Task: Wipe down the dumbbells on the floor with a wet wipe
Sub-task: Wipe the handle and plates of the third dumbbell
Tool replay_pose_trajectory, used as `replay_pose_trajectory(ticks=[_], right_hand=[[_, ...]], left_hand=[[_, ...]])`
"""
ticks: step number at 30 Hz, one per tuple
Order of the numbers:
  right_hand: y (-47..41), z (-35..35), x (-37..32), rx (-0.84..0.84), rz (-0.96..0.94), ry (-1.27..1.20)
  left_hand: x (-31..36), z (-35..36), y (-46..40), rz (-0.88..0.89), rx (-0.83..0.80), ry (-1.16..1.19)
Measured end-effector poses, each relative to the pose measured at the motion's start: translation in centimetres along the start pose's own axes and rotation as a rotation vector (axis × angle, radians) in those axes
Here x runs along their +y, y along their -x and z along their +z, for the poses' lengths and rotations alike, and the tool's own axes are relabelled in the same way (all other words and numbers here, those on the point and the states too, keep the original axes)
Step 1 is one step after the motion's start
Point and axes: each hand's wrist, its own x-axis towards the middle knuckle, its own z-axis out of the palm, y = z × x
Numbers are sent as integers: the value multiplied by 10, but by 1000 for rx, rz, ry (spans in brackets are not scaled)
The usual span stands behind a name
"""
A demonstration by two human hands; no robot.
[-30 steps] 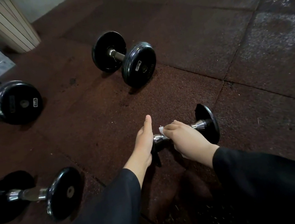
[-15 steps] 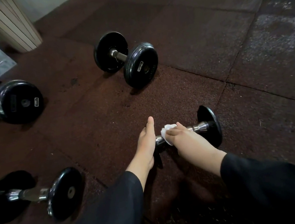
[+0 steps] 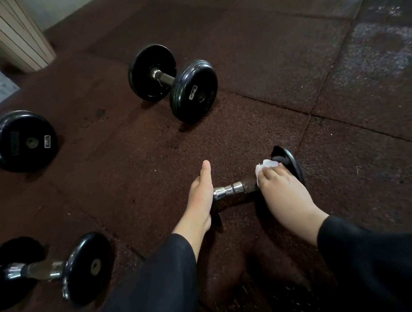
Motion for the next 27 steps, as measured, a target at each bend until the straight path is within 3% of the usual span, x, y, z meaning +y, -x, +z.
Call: replay_pose_trajectory(ticks=[14, 23, 27], right_hand=[[-1, -8, -7, -152, -3, 424], [-2, -19, -6, -217, 26, 398], [-13, -16, -1, -222, -45, 424]], left_hand=[[2, 1, 2, -22, 15, -12], [2, 0, 4, -9, 2, -9], [4, 0, 4, -24, 4, -16]])
